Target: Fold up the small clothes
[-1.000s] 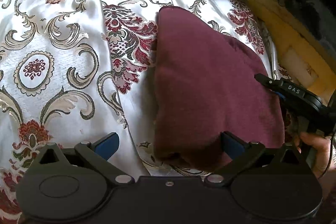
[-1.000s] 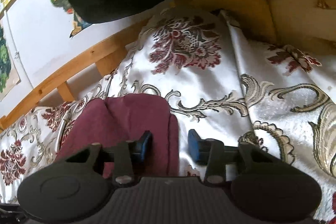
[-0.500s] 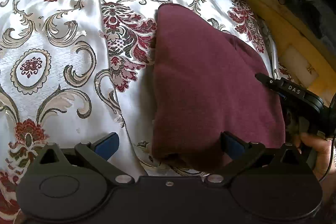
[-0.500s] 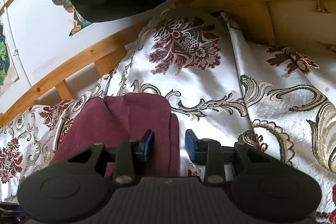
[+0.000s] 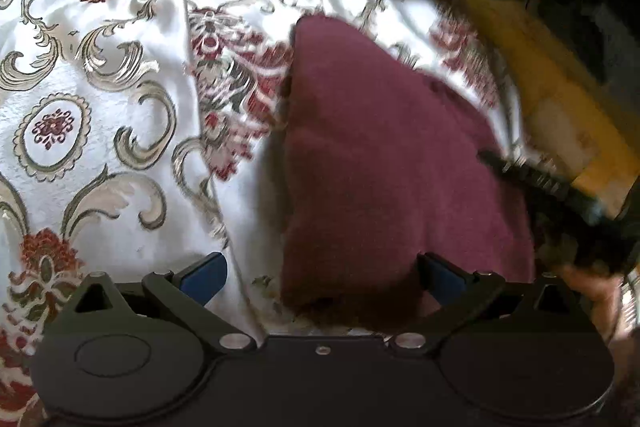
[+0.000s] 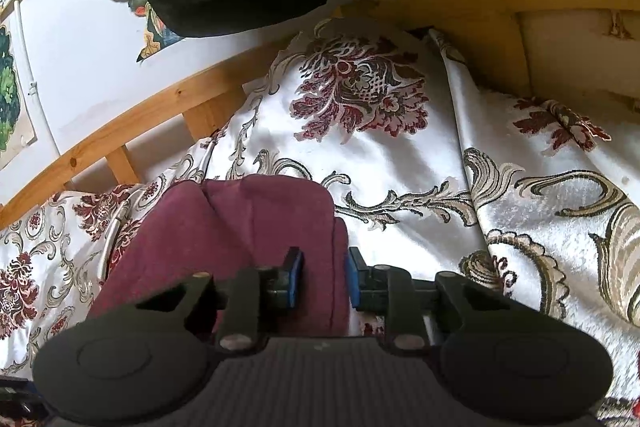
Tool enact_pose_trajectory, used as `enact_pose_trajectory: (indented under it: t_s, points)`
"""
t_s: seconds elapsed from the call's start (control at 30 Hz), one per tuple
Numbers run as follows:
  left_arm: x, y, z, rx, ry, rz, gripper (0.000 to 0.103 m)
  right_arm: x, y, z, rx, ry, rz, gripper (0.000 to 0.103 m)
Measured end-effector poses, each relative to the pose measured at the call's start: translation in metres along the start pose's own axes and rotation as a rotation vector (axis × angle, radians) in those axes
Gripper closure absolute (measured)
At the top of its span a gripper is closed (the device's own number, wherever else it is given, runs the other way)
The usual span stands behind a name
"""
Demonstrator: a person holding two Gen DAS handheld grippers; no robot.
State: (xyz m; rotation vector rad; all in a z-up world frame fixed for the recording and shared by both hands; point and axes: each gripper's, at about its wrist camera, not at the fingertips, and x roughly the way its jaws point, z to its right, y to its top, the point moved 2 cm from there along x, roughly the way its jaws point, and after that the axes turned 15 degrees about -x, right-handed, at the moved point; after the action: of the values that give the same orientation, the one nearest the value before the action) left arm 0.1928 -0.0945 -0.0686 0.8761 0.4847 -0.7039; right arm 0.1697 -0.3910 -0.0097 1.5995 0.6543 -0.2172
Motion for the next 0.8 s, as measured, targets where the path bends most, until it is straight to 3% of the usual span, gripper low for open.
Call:
enact_pose_trajectory:
  t_s: [0.13, 0.27, 0.43, 0.6, 0.7, 0.8]
  points:
    - [0.0, 0.01, 0.003, -0.001, -0.082, 0.041, 0.001, 0.0, 0.0, 0.001, 0.009, 0.001, -0.002, 0.076]
    - [0.013, 0.02, 0.002, -0.027, -0.11, -0.026, 0.014, 0.001, -0.001, 0.002, 0.027, 0.008, -0.003, 0.075]
    - [0.029, 0.024, -0.007, -0.108, -0.133, -0.11, 0.016, 0.001, -0.002, 0.003, 0.044, 0.02, -0.006, 0.073]
    - [0.038, 0.026, -0.014, -0.188, -0.169, -0.174, 0.037, 0.0, -0.001, 0.002, 0.058, 0.031, -0.008, 0.078]
    - [0.031, 0.024, -0.008, -0.126, -0.155, -0.151, 0.052, -0.002, -0.003, 0.0, 0.125, 0.063, -0.001, 0.086]
    - [0.014, 0.023, 0.005, -0.037, -0.18, -0.083, 0.057, -0.013, 0.002, -0.014, 0.128, 0.075, 0.044, 0.088]
